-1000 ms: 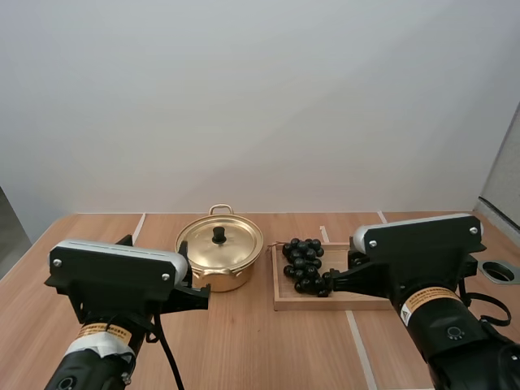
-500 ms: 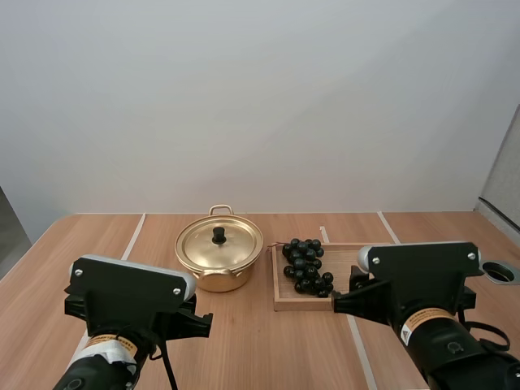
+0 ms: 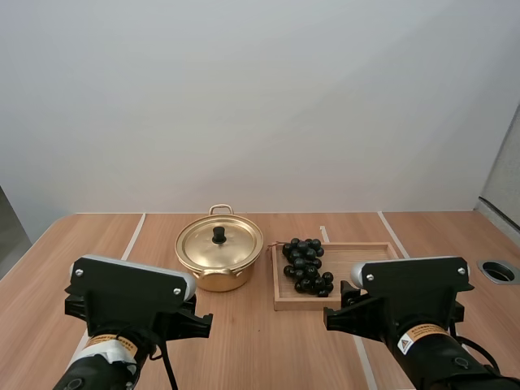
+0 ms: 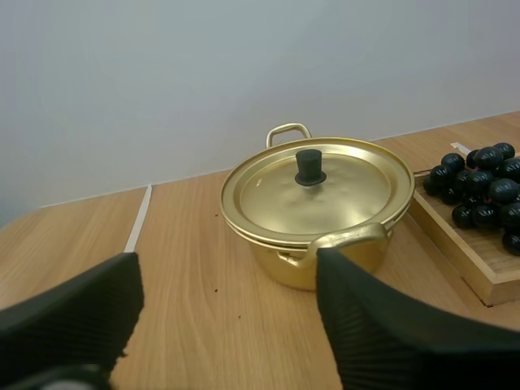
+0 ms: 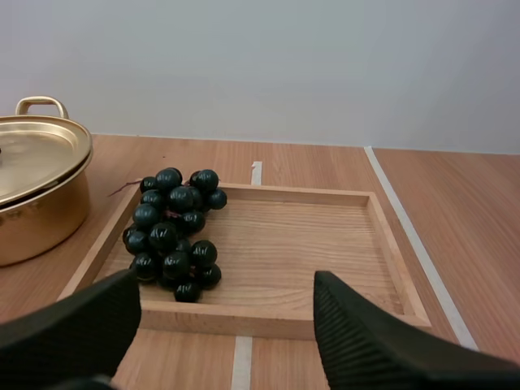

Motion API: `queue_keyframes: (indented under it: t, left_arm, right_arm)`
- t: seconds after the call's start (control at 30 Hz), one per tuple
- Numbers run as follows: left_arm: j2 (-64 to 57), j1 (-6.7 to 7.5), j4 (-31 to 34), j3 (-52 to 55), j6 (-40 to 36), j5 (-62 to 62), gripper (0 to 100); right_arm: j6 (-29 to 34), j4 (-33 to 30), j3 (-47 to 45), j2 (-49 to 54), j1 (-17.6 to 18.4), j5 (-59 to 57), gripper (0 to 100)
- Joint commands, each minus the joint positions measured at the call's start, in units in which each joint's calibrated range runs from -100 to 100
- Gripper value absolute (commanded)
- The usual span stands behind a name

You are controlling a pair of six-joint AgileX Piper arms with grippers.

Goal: Open the pot, put the pineapple inside, and close it

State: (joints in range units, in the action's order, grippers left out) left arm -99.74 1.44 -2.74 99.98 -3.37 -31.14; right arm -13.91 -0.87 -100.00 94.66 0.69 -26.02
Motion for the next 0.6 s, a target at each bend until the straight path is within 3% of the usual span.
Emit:
queue_keyframes:
  t: [0.0, 0.03, 0.07, 0.1, 0.57]
  left_arm:
    - [-0.26, 0.30, 0.45, 0.02, -0.22, 0.51, 45]
    - [-0.26, 0.30, 0.45, 0.02, -0.22, 0.51, 30]
    - [-0.26, 0.30, 0.45, 0.02, -0.22, 0.51, 9]
    - [-0.26, 0.30, 0.54, 0.02, -0.19, 0.51, 0]
    - [-0.26, 0.17, 0.43, 0.02, -2.06, 0.51, 0]
  right_arm:
    - [-0.68, -0.41, 0.00, 1.88, 0.03, -1.65, 100]
    - [-0.68, -1.27, 0.00, 2.16, 0.03, -2.05, 100]
    - [-0.68, -2.06, 0.00, 2.46, 0.03, -2.45, 100]
    - [-0.68, -2.70, 0.00, 2.61, 0.03, -3.04, 100]
    - [-0.77, -1.93, 0.00, 2.61, 0.03, -3.04, 100]
